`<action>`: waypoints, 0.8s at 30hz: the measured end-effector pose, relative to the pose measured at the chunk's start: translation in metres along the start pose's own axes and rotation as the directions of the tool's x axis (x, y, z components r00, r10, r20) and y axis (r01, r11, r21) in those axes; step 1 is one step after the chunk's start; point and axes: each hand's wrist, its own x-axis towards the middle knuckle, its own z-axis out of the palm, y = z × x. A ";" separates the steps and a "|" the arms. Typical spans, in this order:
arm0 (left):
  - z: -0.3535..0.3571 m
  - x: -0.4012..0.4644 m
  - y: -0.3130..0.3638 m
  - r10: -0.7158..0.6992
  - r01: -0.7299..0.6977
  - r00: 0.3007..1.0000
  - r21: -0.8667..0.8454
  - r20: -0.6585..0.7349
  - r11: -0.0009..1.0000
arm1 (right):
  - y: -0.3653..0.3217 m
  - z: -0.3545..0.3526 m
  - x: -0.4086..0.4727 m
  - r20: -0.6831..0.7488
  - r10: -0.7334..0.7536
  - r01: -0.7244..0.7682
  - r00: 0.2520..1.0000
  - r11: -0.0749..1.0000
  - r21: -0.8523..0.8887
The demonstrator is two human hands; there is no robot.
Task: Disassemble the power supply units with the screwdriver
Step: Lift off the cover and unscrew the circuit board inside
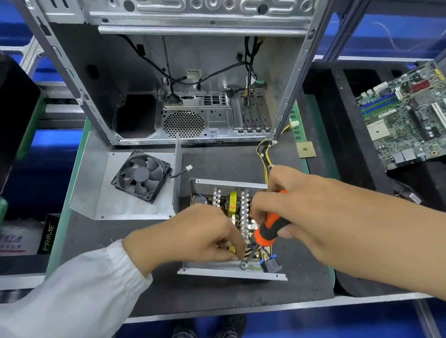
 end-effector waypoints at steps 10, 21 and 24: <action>0.016 0.015 0.004 0.374 -0.326 0.927 0.557 0.030 0.764 | 0.000 -0.003 -0.005 0.063 0.058 -0.058 0.996 0.998 -0.011; 0.028 0.028 -0.007 0.626 -0.506 0.776 0.660 0.069 0.555 | 0.002 -0.004 -0.003 0.087 0.048 -0.049 0.995 0.999 0.002; 0.032 0.023 -0.013 0.620 -0.489 0.783 0.671 0.056 0.557 | 0.006 -0.004 0.000 0.090 0.042 -0.043 0.995 0.999 0.017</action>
